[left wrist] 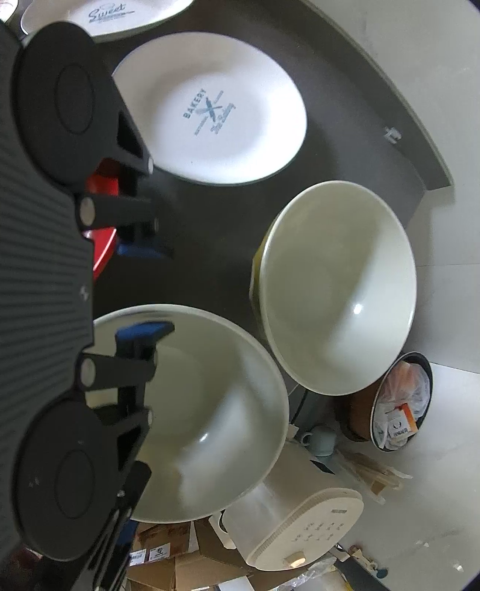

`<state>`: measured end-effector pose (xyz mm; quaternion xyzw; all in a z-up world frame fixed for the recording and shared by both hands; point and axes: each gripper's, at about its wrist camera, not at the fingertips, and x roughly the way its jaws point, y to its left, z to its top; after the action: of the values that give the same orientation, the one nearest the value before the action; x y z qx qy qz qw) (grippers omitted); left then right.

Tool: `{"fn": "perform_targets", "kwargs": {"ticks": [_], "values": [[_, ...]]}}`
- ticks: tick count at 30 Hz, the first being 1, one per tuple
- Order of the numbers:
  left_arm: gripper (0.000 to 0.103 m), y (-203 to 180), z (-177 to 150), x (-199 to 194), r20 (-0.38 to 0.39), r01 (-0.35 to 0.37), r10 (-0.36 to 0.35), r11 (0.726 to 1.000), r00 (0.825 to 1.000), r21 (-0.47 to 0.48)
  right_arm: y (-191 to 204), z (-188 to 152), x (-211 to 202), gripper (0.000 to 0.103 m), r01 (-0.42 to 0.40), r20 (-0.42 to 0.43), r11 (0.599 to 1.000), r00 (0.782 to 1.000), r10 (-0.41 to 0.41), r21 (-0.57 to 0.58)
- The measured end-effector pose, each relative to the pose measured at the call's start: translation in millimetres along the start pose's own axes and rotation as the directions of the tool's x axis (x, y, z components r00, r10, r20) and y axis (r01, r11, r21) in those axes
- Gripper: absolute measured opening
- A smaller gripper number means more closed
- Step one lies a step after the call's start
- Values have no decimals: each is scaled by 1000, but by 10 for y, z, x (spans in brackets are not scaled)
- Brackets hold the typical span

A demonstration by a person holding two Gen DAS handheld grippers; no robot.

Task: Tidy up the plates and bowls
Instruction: 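Reach both grippers to the large cream bowl and close on its rim, then lift the cream bowl with both grippers and carry it over the red bowl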

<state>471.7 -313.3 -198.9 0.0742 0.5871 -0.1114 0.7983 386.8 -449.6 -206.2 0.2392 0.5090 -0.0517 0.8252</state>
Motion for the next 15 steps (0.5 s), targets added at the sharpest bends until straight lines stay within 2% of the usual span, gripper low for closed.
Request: {"fn": "perform_targets", "kwargs": {"ticks": [3, 5, 6, 10, 15], "values": [[22, 15, 23, 63, -3, 32, -32, 999, 999, 1, 29, 10, 33, 13, 24, 9, 999, 1000, -23, -29], [14, 29, 40, 90, -18, 52, -52, 999, 998, -12, 28, 12, 26, 13, 26, 6, 999, 1000, -25, -28], [7, 22, 44, 88, -21, 63, -63, 998, 998, -8, 22, 7, 18, 13, 28, 5, 999, 1000, -28, -25], [6, 12, 31, 60, -28, 73, -74, 997, 997, -6, 15, -31, -60, 12, 35, 14, 999, 999, -35, -18], [5, 19, -5, -109, 11, 89, -89, 996, 996, 3, 42, -40, -191, 12, 29, 35, 999, 999, -28, -21]]}}
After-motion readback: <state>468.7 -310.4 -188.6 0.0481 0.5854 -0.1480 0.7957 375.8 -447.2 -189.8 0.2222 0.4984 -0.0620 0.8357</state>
